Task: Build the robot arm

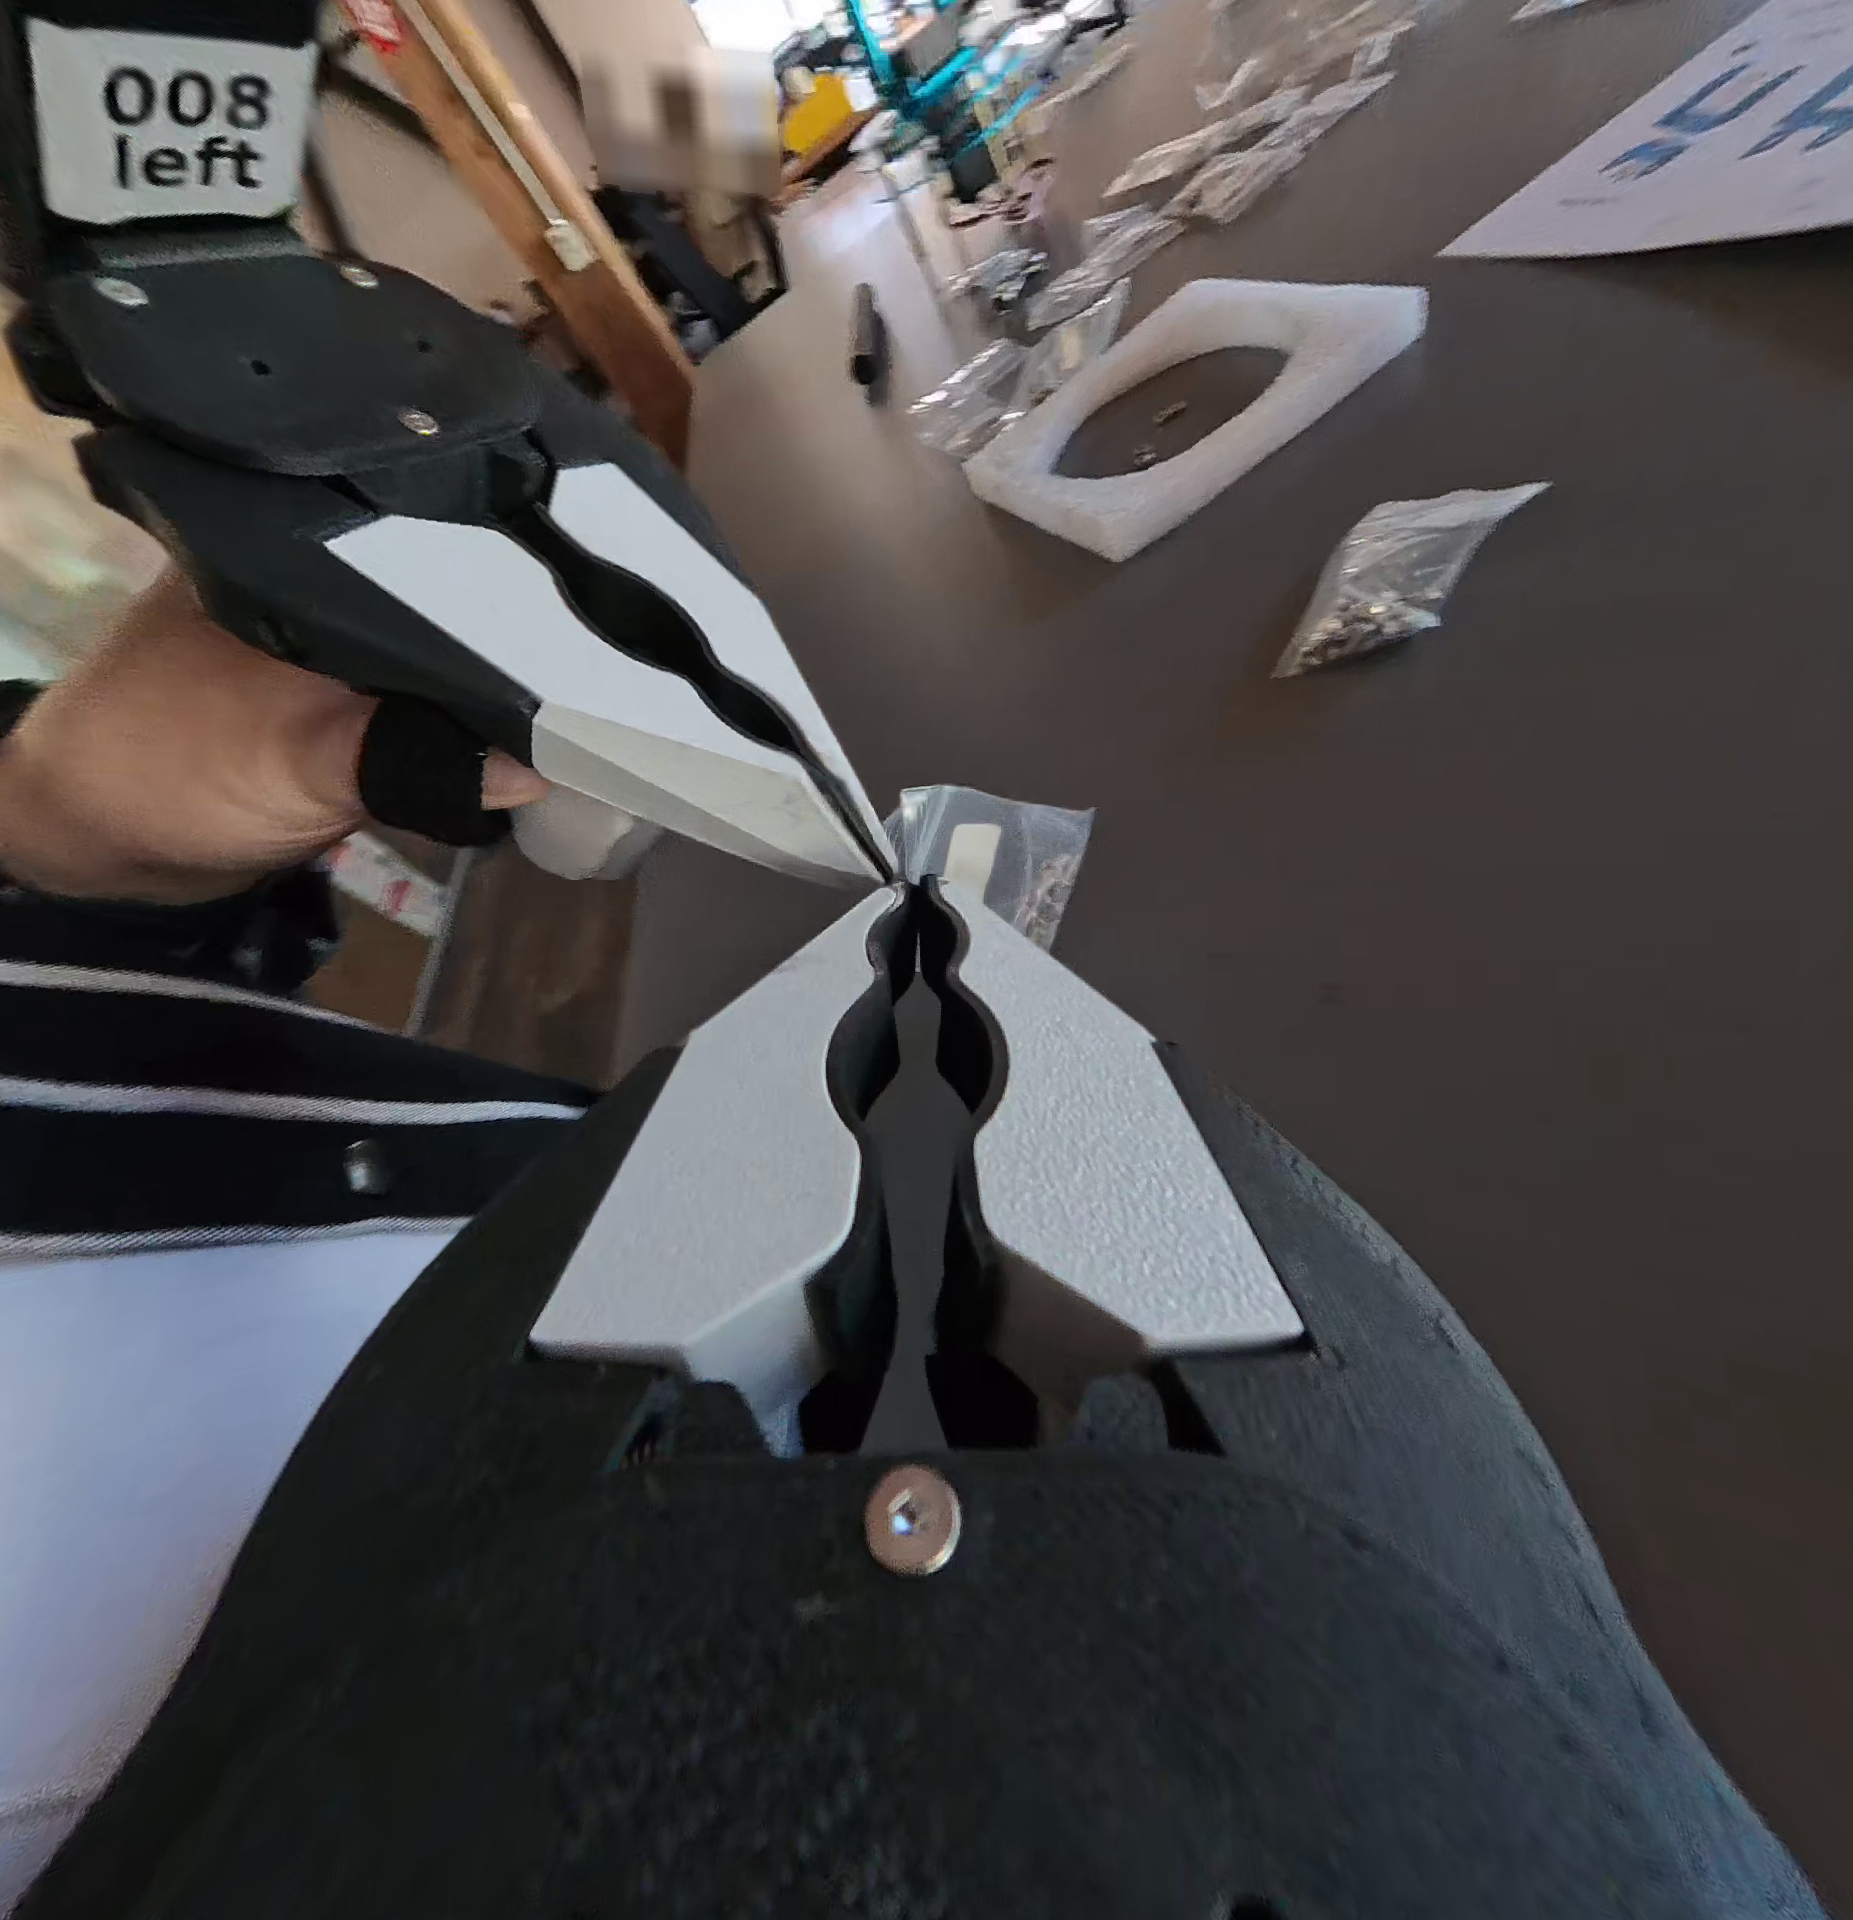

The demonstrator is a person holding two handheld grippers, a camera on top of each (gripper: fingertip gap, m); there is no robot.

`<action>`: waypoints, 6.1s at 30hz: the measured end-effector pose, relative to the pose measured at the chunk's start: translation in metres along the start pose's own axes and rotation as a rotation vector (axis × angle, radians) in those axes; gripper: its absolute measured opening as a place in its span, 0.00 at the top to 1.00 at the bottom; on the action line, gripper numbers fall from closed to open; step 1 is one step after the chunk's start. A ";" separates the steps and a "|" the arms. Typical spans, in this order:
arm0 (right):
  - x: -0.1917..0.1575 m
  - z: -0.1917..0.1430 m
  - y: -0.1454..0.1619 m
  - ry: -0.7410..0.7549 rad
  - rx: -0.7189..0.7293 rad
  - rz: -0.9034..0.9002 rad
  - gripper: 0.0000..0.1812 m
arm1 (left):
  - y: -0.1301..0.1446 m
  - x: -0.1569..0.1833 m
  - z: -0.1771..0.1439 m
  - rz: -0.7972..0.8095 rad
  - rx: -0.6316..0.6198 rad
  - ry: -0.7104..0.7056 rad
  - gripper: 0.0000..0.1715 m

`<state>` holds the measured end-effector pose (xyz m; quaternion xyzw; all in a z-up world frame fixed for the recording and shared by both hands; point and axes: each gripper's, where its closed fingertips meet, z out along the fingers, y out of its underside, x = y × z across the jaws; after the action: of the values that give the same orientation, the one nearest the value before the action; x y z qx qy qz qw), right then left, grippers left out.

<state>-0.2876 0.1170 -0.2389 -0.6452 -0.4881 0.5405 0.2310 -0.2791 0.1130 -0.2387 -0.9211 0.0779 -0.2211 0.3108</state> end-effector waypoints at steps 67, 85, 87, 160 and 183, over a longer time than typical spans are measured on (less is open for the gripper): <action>0.041 -0.052 -0.015 0.102 -0.223 0.184 0.88 | -0.055 0.022 0.051 0.914 0.269 -0.208 0.81; 0.050 -0.043 -0.004 0.228 -0.331 0.040 0.99 | -0.054 0.021 0.062 0.924 0.216 -0.222 0.79; 0.048 -0.048 -0.005 0.179 -0.328 0.051 1.00 | -0.052 0.026 0.060 0.906 0.223 -0.179 0.74; 0.044 -0.055 -0.009 -0.020 -0.359 0.325 1.00 | -0.058 0.030 0.065 0.693 0.317 -0.101 0.86; 0.023 -0.047 -0.031 -0.195 0.031 -0.201 0.64 | -0.094 0.028 0.019 0.312 0.488 0.232 0.89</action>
<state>-0.2574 0.1611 -0.2092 -0.5338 -0.5619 0.5824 0.2453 -0.2453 0.1898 -0.1852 -0.7650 0.1980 -0.2865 0.5418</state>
